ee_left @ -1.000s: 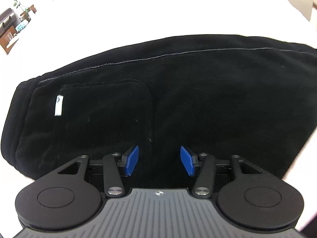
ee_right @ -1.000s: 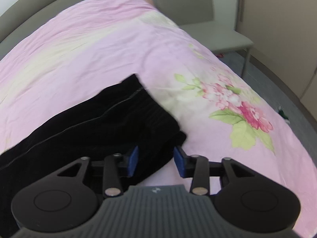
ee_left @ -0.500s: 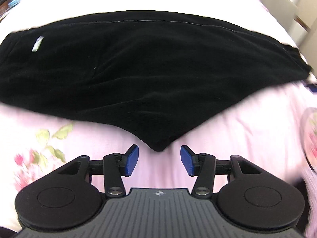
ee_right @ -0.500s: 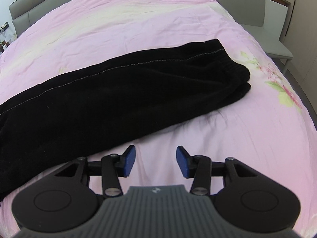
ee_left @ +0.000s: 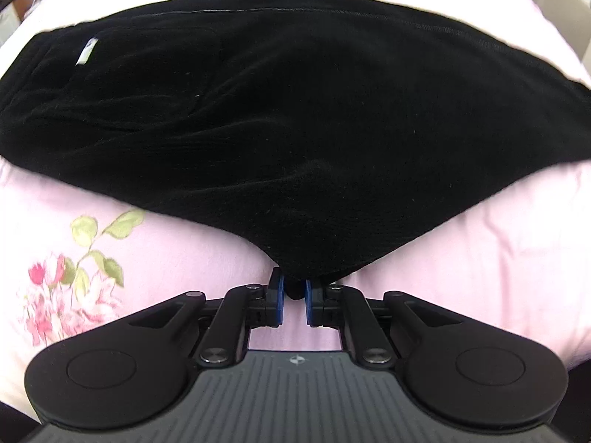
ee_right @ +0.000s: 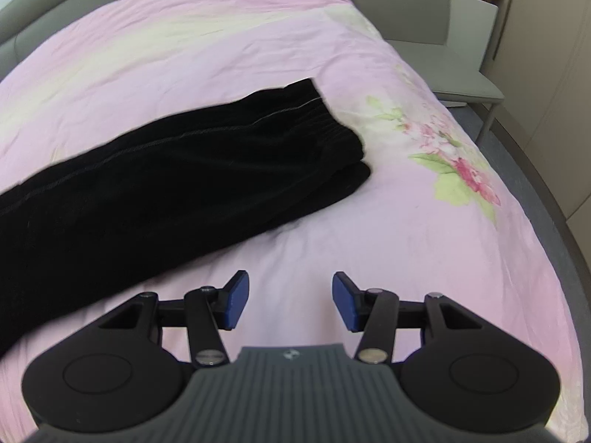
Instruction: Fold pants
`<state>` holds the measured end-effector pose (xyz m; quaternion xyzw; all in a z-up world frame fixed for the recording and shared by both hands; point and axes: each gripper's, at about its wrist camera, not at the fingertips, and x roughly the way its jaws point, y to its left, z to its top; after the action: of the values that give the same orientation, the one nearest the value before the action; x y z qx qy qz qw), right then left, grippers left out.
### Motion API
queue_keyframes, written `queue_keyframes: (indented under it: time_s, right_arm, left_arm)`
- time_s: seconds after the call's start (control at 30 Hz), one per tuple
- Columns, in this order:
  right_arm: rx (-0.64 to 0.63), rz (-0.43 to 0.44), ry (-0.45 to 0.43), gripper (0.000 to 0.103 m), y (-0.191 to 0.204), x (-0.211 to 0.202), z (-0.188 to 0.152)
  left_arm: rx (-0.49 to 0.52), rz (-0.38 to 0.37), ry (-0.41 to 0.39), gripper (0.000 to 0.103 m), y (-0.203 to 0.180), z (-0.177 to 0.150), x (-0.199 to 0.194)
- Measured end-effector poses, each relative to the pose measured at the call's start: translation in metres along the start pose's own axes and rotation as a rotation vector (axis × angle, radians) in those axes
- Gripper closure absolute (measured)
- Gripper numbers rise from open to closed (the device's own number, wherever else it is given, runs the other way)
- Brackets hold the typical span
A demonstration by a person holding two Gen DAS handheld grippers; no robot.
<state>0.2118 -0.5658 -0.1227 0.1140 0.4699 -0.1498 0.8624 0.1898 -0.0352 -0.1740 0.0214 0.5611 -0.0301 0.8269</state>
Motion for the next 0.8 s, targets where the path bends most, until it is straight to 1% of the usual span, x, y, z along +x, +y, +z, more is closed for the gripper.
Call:
queue_keyframes:
  time_s: [0.07,0.1,0.17,0.2,0.27,0.3,0.37,0.4,0.43,0.47,0.5,0.6,0.67,0.7,0.73,0.8]
  right_arm:
    - [0.032,0.014,-0.006,0.053,-0.012,0.002,0.01]
    - [0.051,0.029,-0.01,0.05,-0.019,0.004,0.016]
    - [0.098,0.055,-0.014,0.047,-0.029,0.009,0.026]
    - [0.129,0.072,-0.012,0.046,-0.034,0.013,0.031]
    - [0.202,0.099,-0.002,0.045,-0.044,0.022,0.039]
    - [0.245,0.113,0.005,0.045,-0.049,0.029,0.044]
    - [0.313,0.131,0.013,0.044,-0.058,0.04,0.05]
    - [0.346,0.133,0.015,0.043,-0.062,0.046,0.053]
    - [0.38,0.136,0.02,0.041,-0.067,0.052,0.056]
    - [0.415,0.141,0.027,0.041,-0.071,0.059,0.058]
    - [0.457,0.153,0.031,0.041,-0.078,0.065,0.06]
    - [0.528,0.202,0.028,0.041,-0.089,0.081,0.064]
    - [0.552,0.228,0.027,0.046,-0.095,0.091,0.067]
    - [0.571,0.239,0.03,0.051,-0.099,0.097,0.067]
    - [0.595,0.257,0.035,0.053,-0.103,0.104,0.066]
    - [0.633,0.3,0.04,0.054,-0.11,0.116,0.062]
  left_arm:
    - [0.066,0.012,0.007,0.09,-0.005,0.002,-0.003]
    - [0.105,0.015,0.011,0.083,-0.007,0.004,-0.006]
    - [0.182,0.028,0.066,0.075,-0.013,0.006,-0.01]
    - [0.219,0.04,0.091,0.075,-0.014,0.008,-0.013]
    - [0.278,0.053,0.086,0.074,-0.015,0.011,-0.022]
    - [0.287,0.042,0.083,0.074,-0.014,0.015,-0.027]
    - [0.26,-0.012,0.076,0.074,-0.011,0.028,-0.037]
    - [0.235,-0.033,0.067,0.073,-0.008,0.037,-0.041]
    - [0.214,-0.039,0.055,0.072,-0.007,0.045,-0.044]
    - [0.2,-0.04,0.04,0.07,-0.009,0.051,-0.049]
    - [0.192,-0.038,0.026,0.069,-0.021,0.063,-0.049]
    - [0.2,-0.015,-0.005,0.069,-0.026,0.091,-0.043]
    - [0.207,0.007,-0.013,0.069,-0.032,0.103,-0.037]
    - [0.207,0.02,-0.014,0.069,-0.035,0.109,-0.033]
    - [0.21,0.023,-0.017,0.069,-0.026,0.115,-0.03]
    - [0.208,0.016,-0.028,0.069,-0.029,0.123,-0.022]
